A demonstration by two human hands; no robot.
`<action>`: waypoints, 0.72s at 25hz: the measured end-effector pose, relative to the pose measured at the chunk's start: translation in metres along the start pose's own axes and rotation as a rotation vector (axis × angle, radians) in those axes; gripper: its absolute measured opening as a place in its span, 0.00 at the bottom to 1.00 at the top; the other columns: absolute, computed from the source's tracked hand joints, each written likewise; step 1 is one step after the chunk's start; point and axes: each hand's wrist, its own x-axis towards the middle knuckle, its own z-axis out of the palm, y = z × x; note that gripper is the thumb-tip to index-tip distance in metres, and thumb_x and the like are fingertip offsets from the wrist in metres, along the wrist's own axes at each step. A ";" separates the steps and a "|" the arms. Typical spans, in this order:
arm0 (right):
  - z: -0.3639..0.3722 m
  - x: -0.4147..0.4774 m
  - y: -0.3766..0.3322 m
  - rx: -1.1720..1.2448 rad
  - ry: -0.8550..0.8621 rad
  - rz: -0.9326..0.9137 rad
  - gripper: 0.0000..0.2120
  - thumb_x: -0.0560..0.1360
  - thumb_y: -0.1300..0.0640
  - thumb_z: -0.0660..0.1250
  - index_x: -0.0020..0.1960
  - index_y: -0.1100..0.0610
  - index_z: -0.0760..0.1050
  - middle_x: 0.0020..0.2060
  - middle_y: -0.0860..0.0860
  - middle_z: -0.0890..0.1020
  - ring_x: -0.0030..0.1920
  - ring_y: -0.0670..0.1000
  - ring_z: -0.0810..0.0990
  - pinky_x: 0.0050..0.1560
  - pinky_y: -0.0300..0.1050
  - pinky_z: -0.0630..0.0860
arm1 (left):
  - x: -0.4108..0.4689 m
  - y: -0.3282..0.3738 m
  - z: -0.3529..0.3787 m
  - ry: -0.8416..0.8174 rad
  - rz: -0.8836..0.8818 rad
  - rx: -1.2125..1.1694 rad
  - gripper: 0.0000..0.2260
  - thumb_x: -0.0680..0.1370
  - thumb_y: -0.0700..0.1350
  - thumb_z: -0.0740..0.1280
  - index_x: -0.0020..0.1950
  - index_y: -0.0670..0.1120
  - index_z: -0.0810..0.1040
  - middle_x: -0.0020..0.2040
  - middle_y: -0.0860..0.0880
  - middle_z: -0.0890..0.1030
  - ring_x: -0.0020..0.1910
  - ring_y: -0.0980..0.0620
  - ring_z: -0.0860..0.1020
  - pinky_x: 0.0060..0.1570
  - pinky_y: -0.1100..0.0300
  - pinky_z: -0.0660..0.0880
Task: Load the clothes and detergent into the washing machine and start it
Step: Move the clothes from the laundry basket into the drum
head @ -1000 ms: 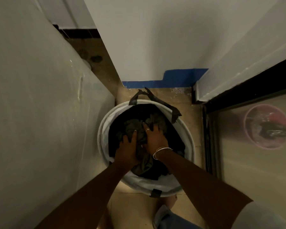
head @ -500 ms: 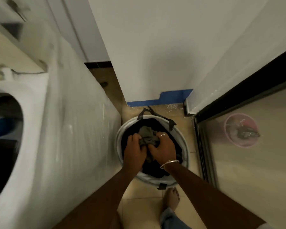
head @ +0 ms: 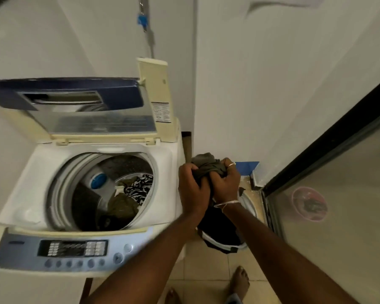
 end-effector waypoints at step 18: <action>0.240 -0.049 -0.077 -0.295 -0.593 0.326 0.20 0.73 0.55 0.71 0.63 0.59 0.75 0.52 0.53 0.81 0.53 0.55 0.80 0.46 0.38 0.70 | 0.105 -0.073 -0.299 -0.130 -0.320 0.480 0.17 0.76 0.44 0.67 0.64 0.50 0.77 0.56 0.47 0.83 0.54 0.46 0.82 0.54 0.55 0.77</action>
